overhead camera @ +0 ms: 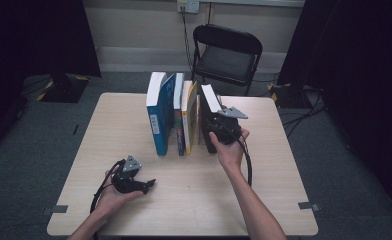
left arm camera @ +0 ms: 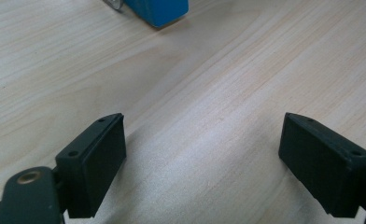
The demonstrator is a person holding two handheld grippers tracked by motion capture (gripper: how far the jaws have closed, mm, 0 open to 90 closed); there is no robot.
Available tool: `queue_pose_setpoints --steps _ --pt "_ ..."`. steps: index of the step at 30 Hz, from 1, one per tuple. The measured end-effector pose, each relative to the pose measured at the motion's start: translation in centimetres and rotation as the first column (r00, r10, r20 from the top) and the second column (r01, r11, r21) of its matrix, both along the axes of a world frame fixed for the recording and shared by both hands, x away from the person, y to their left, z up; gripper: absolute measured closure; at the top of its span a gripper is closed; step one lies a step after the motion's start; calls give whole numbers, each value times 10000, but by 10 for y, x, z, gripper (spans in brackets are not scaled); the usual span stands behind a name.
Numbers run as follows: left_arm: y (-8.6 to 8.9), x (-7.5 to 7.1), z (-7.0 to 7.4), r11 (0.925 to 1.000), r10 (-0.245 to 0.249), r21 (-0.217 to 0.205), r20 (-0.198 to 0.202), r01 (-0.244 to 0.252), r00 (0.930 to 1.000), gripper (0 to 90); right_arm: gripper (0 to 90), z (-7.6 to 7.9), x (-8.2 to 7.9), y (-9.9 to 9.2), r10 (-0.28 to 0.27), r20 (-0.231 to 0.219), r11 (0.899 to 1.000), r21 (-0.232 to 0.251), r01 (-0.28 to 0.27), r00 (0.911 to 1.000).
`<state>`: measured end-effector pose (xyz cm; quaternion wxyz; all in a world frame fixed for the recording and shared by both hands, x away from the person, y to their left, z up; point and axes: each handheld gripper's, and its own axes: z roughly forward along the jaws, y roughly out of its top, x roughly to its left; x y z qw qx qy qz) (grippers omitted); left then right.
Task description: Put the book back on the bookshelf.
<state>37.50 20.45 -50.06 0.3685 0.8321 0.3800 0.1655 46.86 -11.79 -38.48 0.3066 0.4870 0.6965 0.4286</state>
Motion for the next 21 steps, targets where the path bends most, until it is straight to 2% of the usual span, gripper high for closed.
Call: queue_pose_setpoints --steps 3,7,9,11,13,15,18,21 --pt "0 0 0 10000 5 -4 -1 -5 10000 147 530 1 0 3 -385 204 9991 -189 389 9991" --pt "0 0 0 10000 22 -41 -24 -22 10000 147 527 -1 -2 9 -773 370 9970 46 771 9963" --pt "0 0 0 10000 -1 2 -1 1 10000 147 506 -2 -3 11 -507 411 9987 28 506 9979" --pt "0 0 0 10000 0 0 1 0 10000 147 494 -4 -4 10 -329 348 9993 210 321 9989" --pt "0 0 0 10000 -7 11 7 7 10000 147 477 -5 -3 7 -247 257 9986 474 234 9994" --pt "0 0 0 10000 21 -37 -22 -21 10000 147 455 -6 -2 3 93 75 9965 831 -99 9999" --pt "0 0 0 10000 -5 8 2 5 10000 147 418 -8 -5 2 491 2 9945 924 -489 9988" --pt "0 0 0 10000 -2 6 0 2 10000 147 419 -13 -11 -1 889 30 9911 989 -887 9960"
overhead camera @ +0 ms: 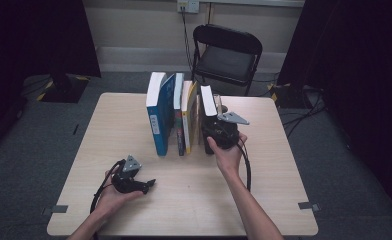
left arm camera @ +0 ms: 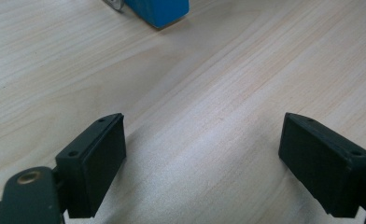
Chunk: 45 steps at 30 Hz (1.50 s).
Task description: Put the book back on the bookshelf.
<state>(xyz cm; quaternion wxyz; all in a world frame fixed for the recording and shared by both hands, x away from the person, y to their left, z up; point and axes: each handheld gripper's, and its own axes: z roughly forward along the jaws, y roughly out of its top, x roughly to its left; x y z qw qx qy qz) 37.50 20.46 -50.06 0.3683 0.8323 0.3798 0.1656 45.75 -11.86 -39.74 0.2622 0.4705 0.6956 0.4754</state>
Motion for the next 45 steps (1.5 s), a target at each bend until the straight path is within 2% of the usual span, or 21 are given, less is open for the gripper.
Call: queue_pose_setpoints --steps 5,7,11,25,31,38,45 --pt "0 0 0 10000 19 -33 -14 -19 10000 147 438 -7 -7 -4 636 -55 9980 -67 -636 9980" --pt "0 0 0 10000 6 -33 -10 -6 10000 147 452 -9 -8 -3 596 -62 9979 -259 -597 9982" --pt "0 0 0 10000 21 -58 -33 -21 10000 147 450 -10 -5 -3 592 -40 9981 -195 -593 9982" --pt "-1 2 0 10000 -1 -11 -32 1 10000 147 451 -4 0 5 144 -78 9996 -233 -146 9999" --pt "-3 4 0 10000 -8 -9 -60 8 10000 147 459 -3 0 5 124 -112 9995 -277 -127 9999" --pt "-4 6 0 10000 -61 13 -23 61 10000 147 469 -6 -4 9 -387 57 9992 38 386 9992" --pt "-4 4 0 10000 -42 -15 -27 42 10000 149 468 -8 -6 9 -340 110 9994 46 340 9994"
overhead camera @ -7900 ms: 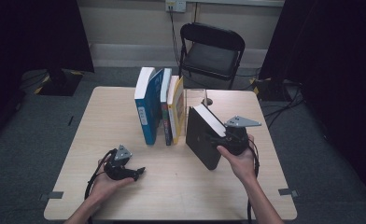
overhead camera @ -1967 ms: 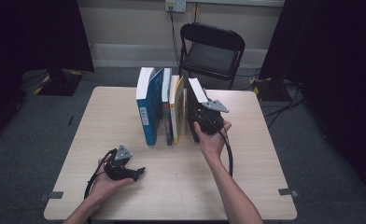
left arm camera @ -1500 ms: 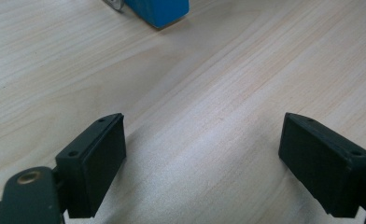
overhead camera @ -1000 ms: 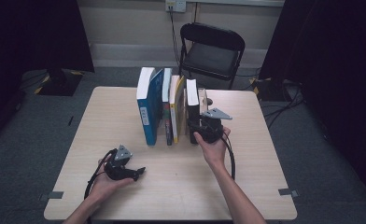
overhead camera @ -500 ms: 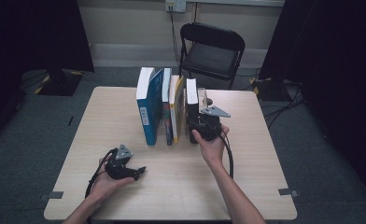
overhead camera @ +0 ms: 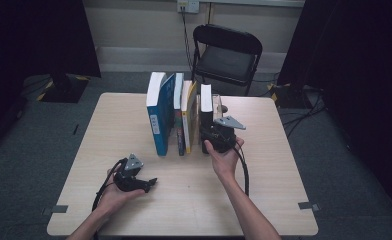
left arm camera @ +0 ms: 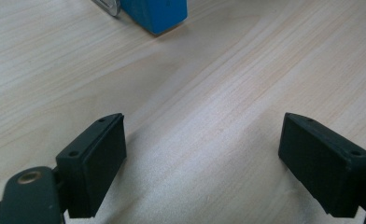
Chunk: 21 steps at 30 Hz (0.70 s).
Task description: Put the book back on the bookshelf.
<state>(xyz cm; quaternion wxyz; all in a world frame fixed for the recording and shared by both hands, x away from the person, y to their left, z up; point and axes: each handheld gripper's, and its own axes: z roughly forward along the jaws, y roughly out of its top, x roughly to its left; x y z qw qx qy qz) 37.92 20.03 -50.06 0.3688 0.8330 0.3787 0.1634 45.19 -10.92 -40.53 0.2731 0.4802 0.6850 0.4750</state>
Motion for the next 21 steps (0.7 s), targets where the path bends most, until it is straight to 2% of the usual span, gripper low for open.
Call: queue_pose_setpoints --steps 5,8,11,13,17,20,21 --pt "0 -2 0 10000 28 -2 -4 -28 10000 152 442 1 2 -4 316 -166 9995 36 -316 9994" --pt "1 -2 0 10000 6 46 9 -6 10000 152 373 4 6 -2 350 -226 9994 17 -350 9991" --pt "1 -2 0 10000 6 39 8 -6 10000 152 315 8 8 3 331 -102 9994 -101 -332 9994" --pt "1 -2 0 10000 -8 42 9 8 10000 152 301 10 10 5 251 -61 9996 -159 -252 9997" --pt "1 -2 0 10000 -3 39 11 3 10000 152 285 19 14 7 123 67 9999 88 -124 9999" --pt "1 -2 0 10000 -10 60 -3 10 10000 153 290 25 15 10 4 215 10000 65 -6 9998" --pt "1 -2 0 10000 -8 57 -2 8 10000 152 323 26 16 10 -34 210 10000 86 32 9998"
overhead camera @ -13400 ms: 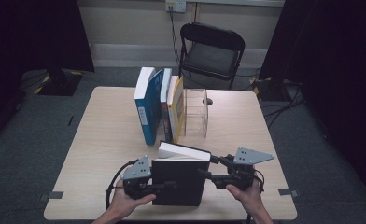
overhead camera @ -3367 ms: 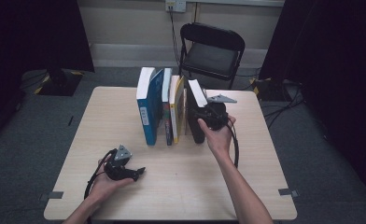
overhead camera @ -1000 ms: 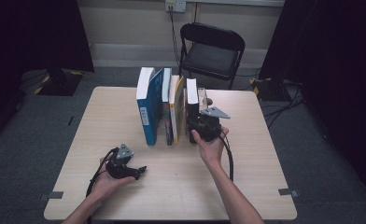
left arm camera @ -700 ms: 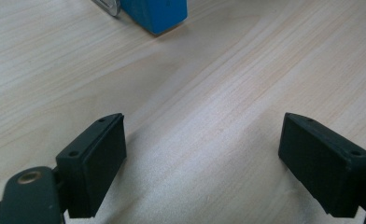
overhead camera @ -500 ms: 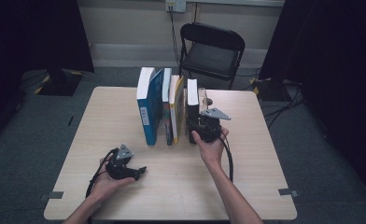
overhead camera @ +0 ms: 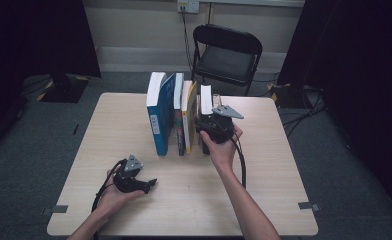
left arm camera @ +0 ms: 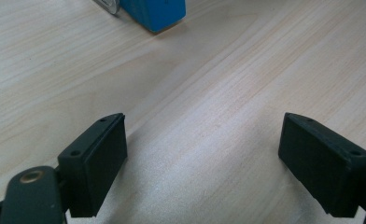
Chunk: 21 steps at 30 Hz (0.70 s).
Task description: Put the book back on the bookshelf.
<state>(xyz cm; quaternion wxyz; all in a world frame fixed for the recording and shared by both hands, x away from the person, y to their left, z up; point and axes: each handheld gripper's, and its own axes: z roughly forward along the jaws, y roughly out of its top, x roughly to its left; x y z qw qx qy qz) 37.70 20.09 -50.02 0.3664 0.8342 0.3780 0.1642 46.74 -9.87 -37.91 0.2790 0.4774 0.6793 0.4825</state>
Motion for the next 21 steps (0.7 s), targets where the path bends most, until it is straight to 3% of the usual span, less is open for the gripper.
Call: queue_pose_setpoints --steps 6,12,21 --pt "0 0 0 10000 -2 3 2 2 10000 152 421 0 -4 1 -454 316 9985 -296 463 9985" --pt "0 0 0 10000 -11 -13 11 11 10000 152 454 -1 -6 -7 -665 317 9978 -56 667 9973" --pt "0 0 0 10000 -7 -17 13 7 10000 152 467 2 -5 0 -1373 155 9905 143 1371 9904"
